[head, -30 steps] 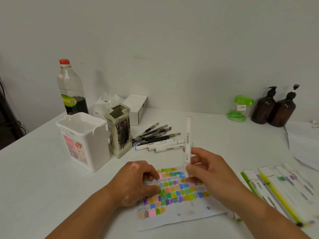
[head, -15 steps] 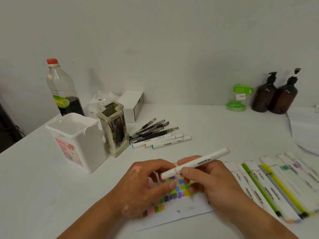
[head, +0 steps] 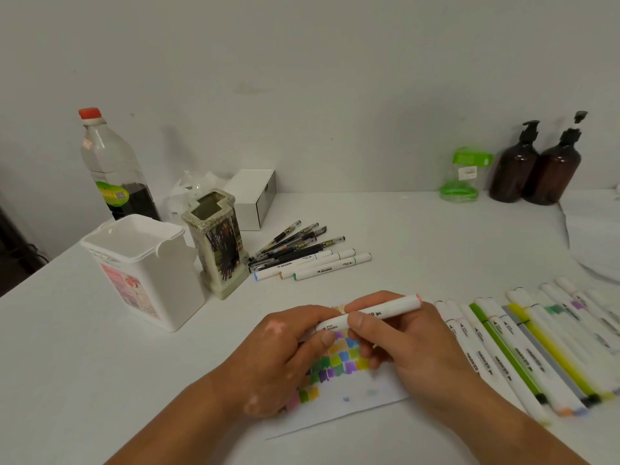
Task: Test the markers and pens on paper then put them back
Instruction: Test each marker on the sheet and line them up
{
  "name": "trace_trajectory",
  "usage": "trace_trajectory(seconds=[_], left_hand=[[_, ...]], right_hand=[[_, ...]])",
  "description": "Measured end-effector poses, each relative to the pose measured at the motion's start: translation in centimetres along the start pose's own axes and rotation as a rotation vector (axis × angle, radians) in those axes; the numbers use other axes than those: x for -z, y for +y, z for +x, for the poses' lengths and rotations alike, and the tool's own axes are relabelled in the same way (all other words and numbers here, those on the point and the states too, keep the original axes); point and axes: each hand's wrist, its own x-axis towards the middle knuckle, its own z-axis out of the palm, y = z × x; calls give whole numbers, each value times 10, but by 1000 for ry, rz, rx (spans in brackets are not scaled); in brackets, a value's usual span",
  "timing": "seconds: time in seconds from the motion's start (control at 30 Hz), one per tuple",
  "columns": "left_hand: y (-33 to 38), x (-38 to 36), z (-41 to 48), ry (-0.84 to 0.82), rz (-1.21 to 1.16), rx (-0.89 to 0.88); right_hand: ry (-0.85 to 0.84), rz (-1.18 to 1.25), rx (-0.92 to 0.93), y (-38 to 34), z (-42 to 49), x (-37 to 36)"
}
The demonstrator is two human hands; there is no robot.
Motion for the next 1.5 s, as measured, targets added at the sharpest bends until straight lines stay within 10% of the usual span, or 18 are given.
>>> trace_trajectory(seconds=[0.53, 0.77, 0.93, 1.5], left_hand=[[-2, -2, 3, 16, 61, -80], [-29, 9, 0, -67, 275, 151], [-33, 11, 1, -27, 315, 185], [-32, 12, 2, -62, 295, 223]], right_hand=[[-50, 3, 51, -2, -5, -4], [39, 125, -15, -3, -4, 2], [-217, -46, -106, 4, -13, -11], [-185, -351, -89, 10, -14, -16]])
